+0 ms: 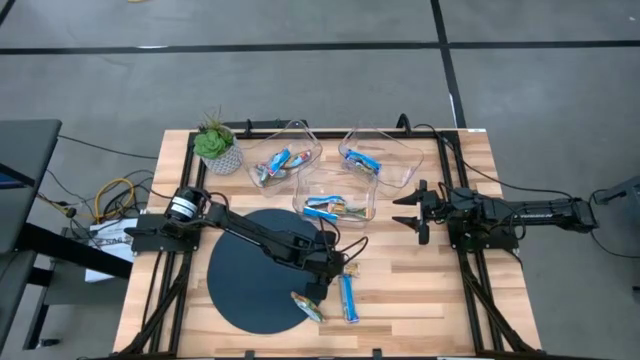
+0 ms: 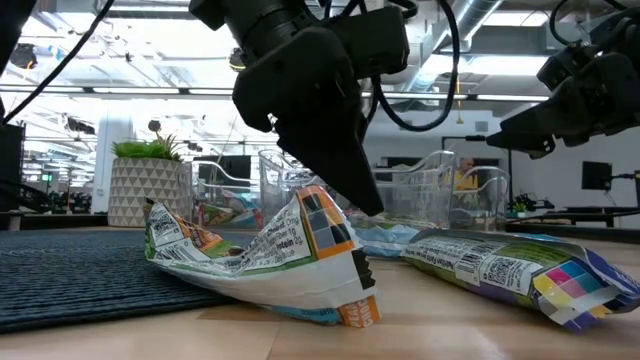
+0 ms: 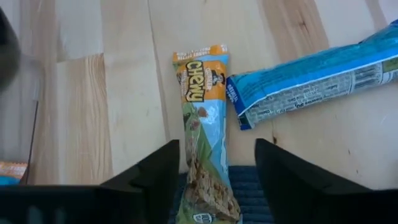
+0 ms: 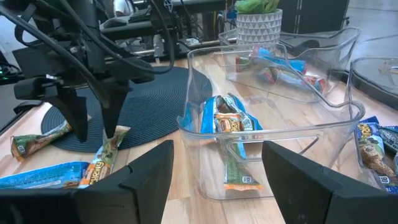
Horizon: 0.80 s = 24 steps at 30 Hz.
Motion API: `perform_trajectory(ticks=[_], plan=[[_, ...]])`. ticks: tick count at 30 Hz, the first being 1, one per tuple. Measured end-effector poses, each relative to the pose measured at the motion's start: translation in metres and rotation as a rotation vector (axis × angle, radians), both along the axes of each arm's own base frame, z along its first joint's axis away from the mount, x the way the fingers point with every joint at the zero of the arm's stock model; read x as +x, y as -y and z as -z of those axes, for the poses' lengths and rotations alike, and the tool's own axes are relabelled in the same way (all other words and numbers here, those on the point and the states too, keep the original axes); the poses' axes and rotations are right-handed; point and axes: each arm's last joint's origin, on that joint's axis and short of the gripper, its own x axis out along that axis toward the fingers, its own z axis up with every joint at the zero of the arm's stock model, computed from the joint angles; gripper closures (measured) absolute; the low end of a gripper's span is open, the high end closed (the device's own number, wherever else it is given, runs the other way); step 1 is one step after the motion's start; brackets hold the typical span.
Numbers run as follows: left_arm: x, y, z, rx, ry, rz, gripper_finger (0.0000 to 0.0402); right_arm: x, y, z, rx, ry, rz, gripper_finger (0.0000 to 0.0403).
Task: Pick and place Granola Bars by type
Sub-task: Put the yellow granola bar into the middle transparent bin
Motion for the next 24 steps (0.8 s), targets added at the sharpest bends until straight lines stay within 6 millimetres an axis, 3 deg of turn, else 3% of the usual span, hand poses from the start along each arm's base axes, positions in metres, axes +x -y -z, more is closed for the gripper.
perform_trajectory(ticks=[5,12,16,24], plan=[[0.001,-0.003,0.013,-0.001,-0.045,-0.016,0.0162,0.0,0.0,0.0,0.0,0.0,0.0,0.0163],[0.004,-0.005,0.02,0.046,-0.038,-0.042,0.0158,0.0,0.0,0.0,0.0,0.001,0.0,0.0163],[0.003,-0.006,0.02,0.059,-0.043,-0.048,0.0185,0.0,0.0,0.0,0.0,0.0,0.0,0.0163],[0.001,-0.005,0.024,0.01,-0.071,-0.013,0.0286,0.0,0.0,0.0,0.0,0.0,0.0,0.0163]])
